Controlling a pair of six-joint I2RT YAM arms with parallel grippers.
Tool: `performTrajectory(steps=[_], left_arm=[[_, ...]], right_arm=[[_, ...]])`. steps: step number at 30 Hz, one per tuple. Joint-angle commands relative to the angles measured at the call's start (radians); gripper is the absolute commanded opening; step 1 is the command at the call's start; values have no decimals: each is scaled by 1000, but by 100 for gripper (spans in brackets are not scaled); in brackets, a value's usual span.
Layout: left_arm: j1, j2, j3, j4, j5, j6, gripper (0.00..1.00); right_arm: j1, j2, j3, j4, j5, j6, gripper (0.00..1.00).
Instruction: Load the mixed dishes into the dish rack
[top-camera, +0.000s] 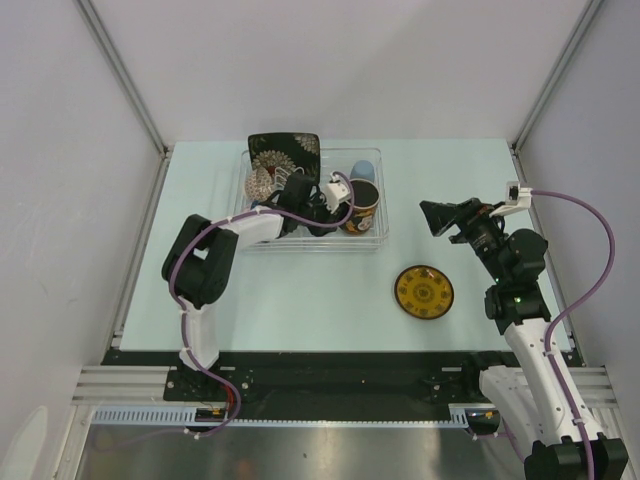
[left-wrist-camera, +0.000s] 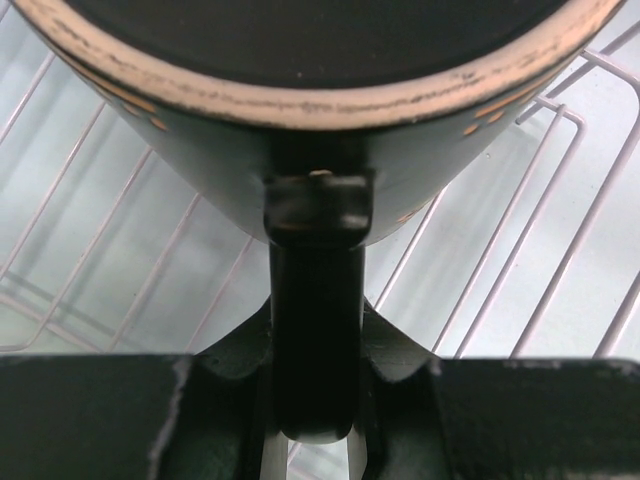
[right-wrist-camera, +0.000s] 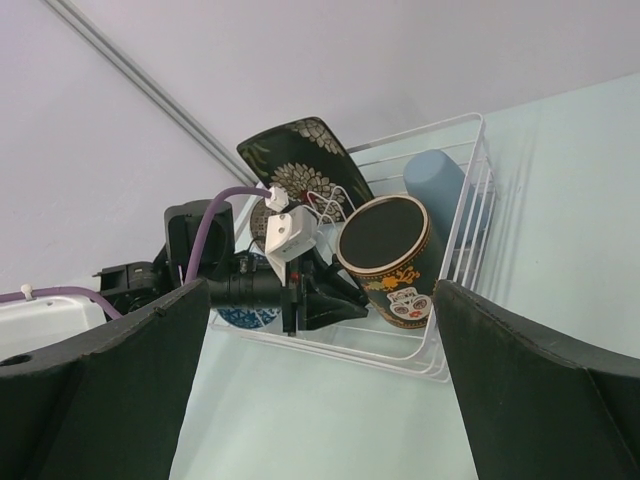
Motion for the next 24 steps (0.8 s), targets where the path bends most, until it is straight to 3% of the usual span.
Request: performTrajectory(steps=[1,3,4,6,9,10,18,20,21,24], left_arm=[[-19,-9,64,-34,37,76,24],[-21,14,84,-51,32,78,30],[-21,19,87,-65,35,87,40],[-21,19,82,-66,37,93,44],[-21,19,88,-71,33,81,60],[-21,18,88,-74,34,79,75],[-16,-31,96,-98,26,73,79],[-15,-59,116,-111,21,59,85],[-13,-70,125,-129,21,50,93],[-7,-128,153,-164,23,32,96]], right_arm=[[-4,-5,2,56,-5,16,100],[-4,-8,2,57,-3,19,100],[-4,-9,2,57,-2,19,100],[-7,-9,4,57,-2,22,100],[-8,-8,4,57,-3,25,100],[-8,-6,4,58,-2,25,100],[-10,-8,2,34,8,7,100],[-11,0,2,-14,11,-10,100],[-10,6,2,-63,15,-18,100],[-10,38,7,-194,49,-25,100]])
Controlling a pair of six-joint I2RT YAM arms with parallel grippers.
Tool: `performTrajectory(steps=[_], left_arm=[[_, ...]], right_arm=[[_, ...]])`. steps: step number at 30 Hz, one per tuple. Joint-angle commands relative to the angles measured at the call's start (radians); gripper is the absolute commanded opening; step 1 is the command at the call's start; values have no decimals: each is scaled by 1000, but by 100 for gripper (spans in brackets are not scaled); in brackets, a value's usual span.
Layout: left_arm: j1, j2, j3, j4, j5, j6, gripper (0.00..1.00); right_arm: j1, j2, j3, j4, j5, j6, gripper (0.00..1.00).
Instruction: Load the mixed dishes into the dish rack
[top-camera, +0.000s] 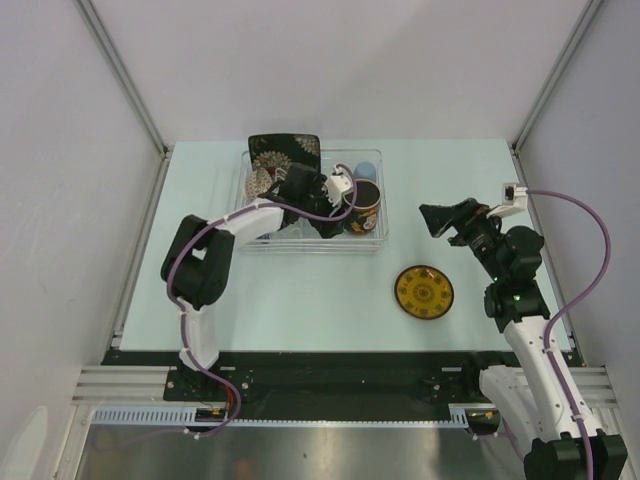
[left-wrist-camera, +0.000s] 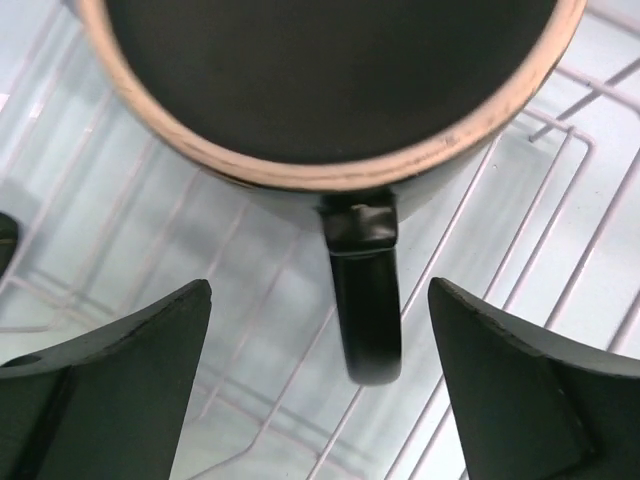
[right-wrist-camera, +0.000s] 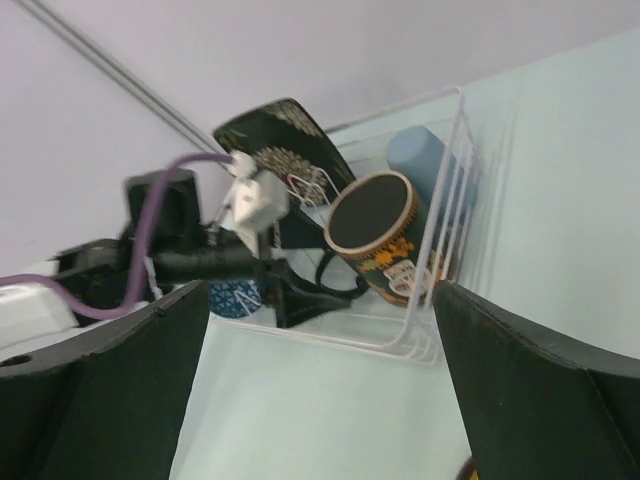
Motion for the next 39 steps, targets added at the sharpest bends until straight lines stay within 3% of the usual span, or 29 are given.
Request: performTrajectory(steps=[1,4,6,10,18,26,34,39], left_arm=[[2,-169,73,-70,39,-35,100],[13,-225,95,-112,51,-47,100],[25,-278,109,-138,61,-58,100],[48,-357,156,-208,93,-71,100],[32,-556,14,-408,110,-8,99],[55,-763,-264,-422,84,12,100],[50,-754,-373,-350,81,41,100],[47,-685,-405,-316,59,95,99]], right_arm=[[3,45,8,-169,44,-33,100],[67,77,47,-370,164,-80,100],[103,134,88,-553,381,-91,100],[31,209,99,-694,480,-7,100],[-31,333,67,-708,500,44,100],[-31,432,-14,-619,424,36,100],[-34,464,-117,-487,332,26,100],[-40,485,-177,-349,171,24,95]])
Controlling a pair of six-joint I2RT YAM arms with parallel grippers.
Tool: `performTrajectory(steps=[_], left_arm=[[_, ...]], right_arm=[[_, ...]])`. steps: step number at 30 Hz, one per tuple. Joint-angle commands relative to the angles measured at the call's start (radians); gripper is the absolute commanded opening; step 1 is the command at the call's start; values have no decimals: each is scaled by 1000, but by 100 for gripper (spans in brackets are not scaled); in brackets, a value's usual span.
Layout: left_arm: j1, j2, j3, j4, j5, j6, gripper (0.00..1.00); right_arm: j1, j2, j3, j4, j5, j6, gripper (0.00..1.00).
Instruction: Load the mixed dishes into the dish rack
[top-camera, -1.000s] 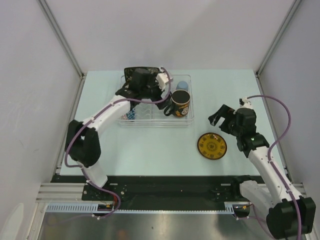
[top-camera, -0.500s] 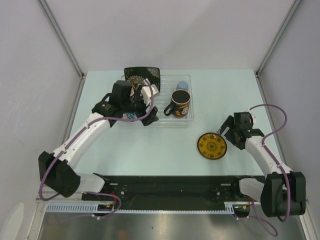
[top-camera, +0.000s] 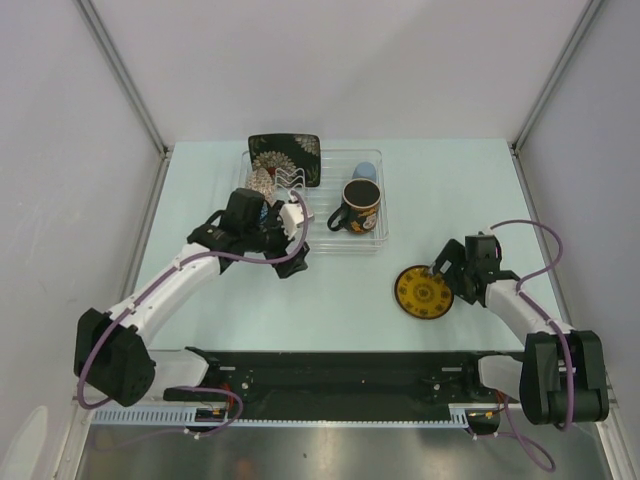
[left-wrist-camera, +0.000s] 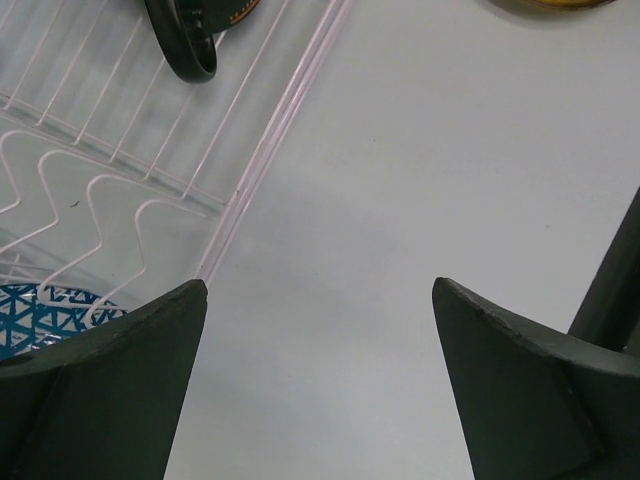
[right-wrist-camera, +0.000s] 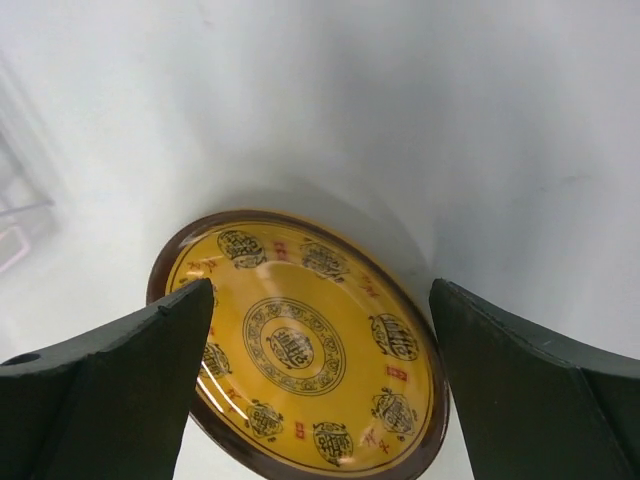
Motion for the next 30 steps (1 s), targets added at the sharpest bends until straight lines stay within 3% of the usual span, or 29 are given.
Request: performTrajectory(steps=[1,9,16,22,30], left_arm=[[0,41,-42,86,-14,96,99],[-16,129,-66,149,-14,167,99],[-54,188,-62,158,-16,211,99],[-82,234,-14,158,-11,218,98],[-92,240,14,157,7,201,98]], right_arm=[[-6,48,-73,142,-203,1,94],[-20,220,-77,242,-414,-3,89],[-20,171,-75,145,-489,-39,86],[10,119,-60,-40,-408,-72,90],[52,51,-58,-93,-371,-47,90]])
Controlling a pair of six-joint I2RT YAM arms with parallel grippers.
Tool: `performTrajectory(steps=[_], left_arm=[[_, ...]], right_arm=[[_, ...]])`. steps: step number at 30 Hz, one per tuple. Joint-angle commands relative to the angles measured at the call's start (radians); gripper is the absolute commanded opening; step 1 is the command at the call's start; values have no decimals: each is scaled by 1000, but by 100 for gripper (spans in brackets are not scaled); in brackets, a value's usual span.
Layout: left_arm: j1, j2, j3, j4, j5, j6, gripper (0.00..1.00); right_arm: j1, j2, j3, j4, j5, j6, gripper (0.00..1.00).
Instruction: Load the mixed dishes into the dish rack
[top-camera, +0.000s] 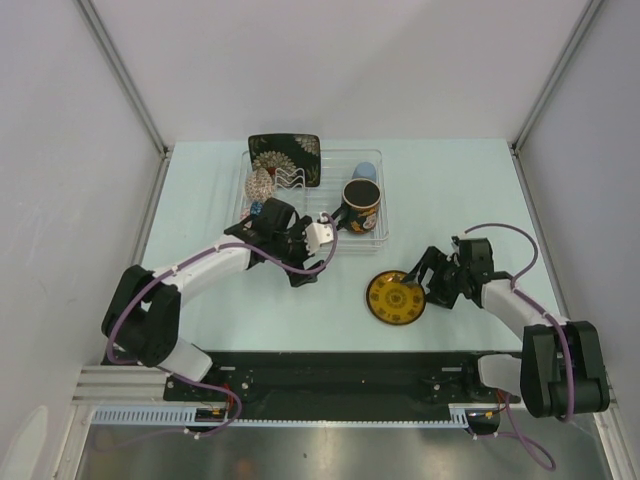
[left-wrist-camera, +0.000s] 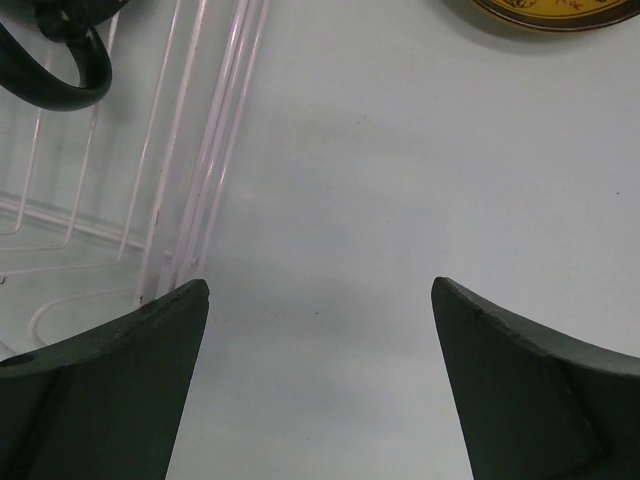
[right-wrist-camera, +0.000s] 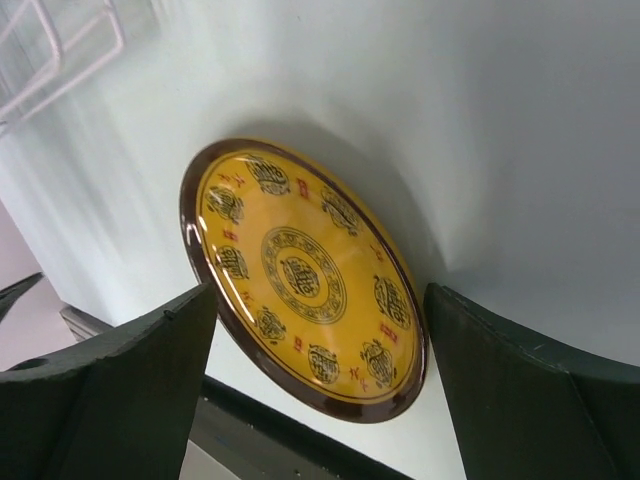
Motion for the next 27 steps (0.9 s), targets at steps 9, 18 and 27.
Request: performTrajectory(steps=[9,18,27], left_arm=[[-8,-10,37,25,23,55,98],[-28,42,42,-4,18,165,98],[-111,99,-9,71,-13,302,98]], right_arm=[[157,187,-23,-17,-55,-26,78],[205,231,-25,0,-16,-31,77],[249,188,-32,32,104,-17,77]])
